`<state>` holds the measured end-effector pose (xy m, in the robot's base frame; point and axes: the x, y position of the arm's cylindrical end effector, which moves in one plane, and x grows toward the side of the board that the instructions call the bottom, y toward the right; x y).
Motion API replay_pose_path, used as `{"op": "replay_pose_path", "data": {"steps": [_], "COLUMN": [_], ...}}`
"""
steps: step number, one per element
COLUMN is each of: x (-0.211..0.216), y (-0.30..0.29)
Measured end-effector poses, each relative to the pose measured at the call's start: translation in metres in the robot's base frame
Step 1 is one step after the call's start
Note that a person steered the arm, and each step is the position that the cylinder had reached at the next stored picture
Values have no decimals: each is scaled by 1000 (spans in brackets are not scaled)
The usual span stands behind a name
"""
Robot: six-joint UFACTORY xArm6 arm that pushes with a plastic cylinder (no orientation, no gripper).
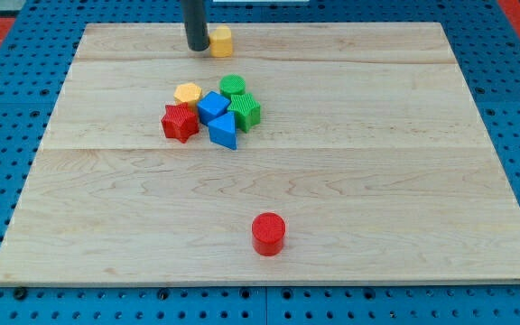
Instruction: Push yellow blocks into group of blocks
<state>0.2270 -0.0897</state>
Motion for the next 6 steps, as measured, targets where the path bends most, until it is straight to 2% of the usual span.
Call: {"op": "replay_pose_path", "data": {"steps": [1, 2, 3, 4, 5, 6], "x": [-32, -35, -25, 7, 47, -2], "y": [-21, 2, 68, -3, -15, -5]}}
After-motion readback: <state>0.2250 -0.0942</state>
